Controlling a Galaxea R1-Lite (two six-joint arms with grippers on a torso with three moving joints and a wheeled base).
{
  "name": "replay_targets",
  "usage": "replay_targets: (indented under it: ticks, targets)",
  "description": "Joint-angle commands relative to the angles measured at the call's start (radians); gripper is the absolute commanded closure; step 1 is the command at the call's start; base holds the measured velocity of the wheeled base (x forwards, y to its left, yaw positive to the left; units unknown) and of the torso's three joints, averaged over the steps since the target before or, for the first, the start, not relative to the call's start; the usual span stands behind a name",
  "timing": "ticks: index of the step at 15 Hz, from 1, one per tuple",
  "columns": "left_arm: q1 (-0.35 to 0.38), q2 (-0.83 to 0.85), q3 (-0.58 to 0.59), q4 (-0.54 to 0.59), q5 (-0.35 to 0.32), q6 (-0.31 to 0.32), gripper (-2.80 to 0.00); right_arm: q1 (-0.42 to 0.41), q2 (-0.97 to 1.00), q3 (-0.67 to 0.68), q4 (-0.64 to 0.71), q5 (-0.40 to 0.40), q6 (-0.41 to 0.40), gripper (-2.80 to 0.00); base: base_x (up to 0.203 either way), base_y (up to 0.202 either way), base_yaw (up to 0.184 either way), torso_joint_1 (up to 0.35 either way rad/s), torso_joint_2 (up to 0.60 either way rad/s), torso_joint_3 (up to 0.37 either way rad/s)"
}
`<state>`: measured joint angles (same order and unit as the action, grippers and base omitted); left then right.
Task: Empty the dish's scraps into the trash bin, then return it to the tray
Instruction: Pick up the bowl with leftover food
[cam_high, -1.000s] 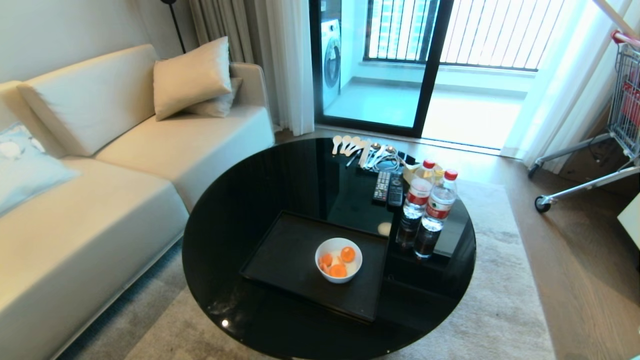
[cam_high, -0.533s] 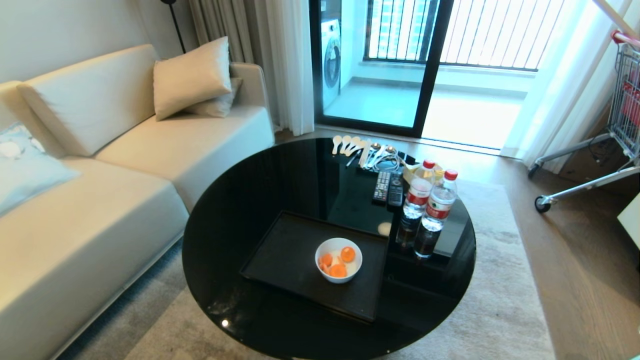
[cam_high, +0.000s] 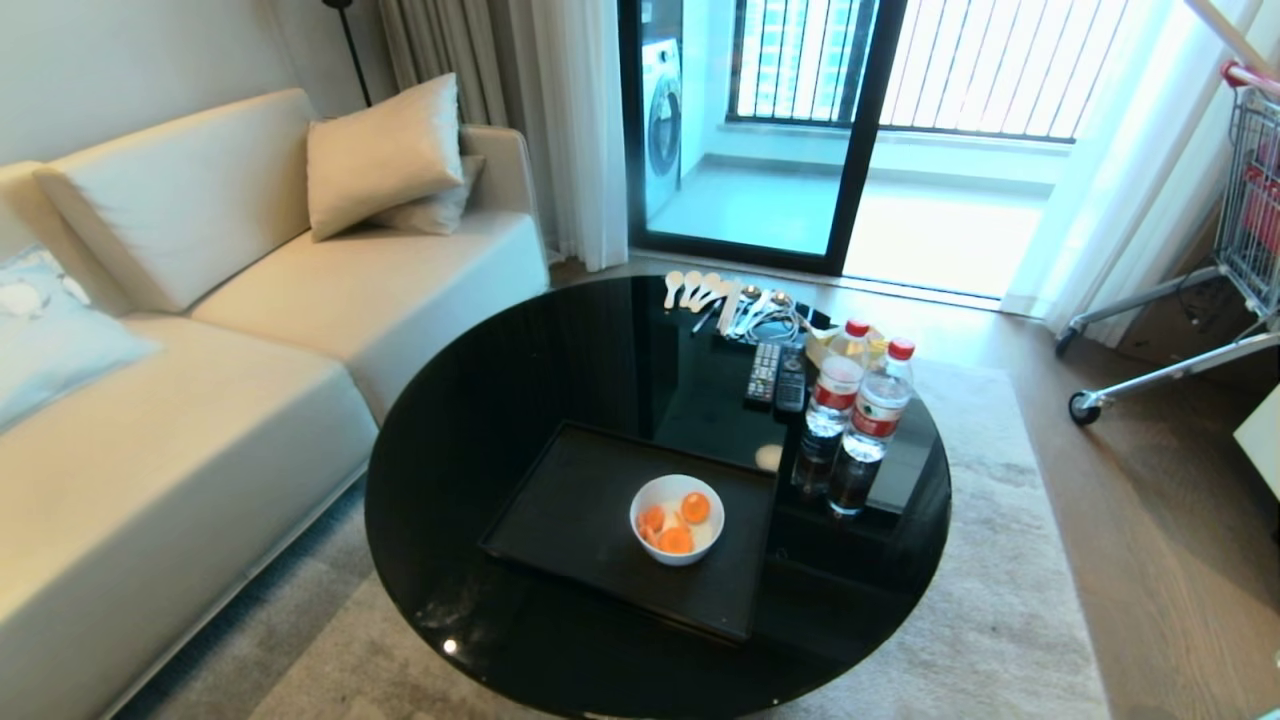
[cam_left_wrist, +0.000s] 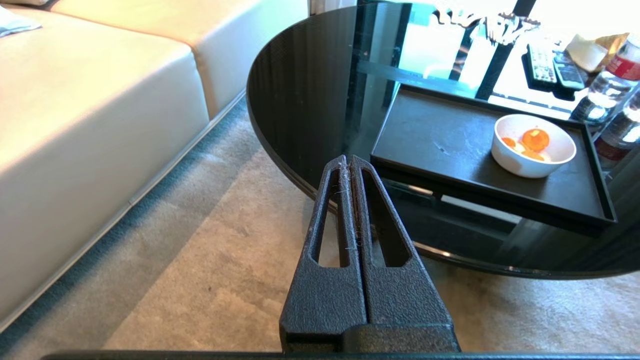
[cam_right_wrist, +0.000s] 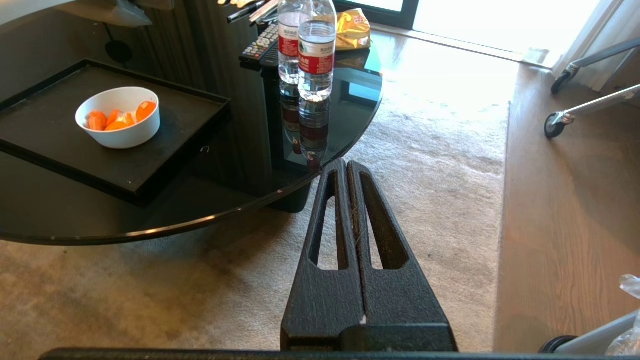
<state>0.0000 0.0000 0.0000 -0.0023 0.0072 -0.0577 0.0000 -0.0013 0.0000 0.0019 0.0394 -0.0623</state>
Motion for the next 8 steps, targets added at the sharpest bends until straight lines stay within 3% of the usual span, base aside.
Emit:
replay_targets:
  ticks: [1,3,8]
  targets:
    - [0.000,0.000,0.000,0.001,0.000,-0.001,0.00,0.000,0.001,0.000,0.000,0.001,-0.001,0.00,0.000,0.000,0.000,0.000,0.00,0.000]
    - [0.000,0.000,0.000,0.001,0.000,-0.001,0.00,0.000,0.001,0.000,0.000,0.001,-0.001,0.00,0.001,0.100,-0.002,0.000,0.00,0.004]
    - [0.000,0.000,0.000,0.001,0.000,-0.001,0.00,0.000,0.001,0.000,0.000,0.001,-0.001,0.00,0.000,0.187,-0.001,0.001,0.00,0.004]
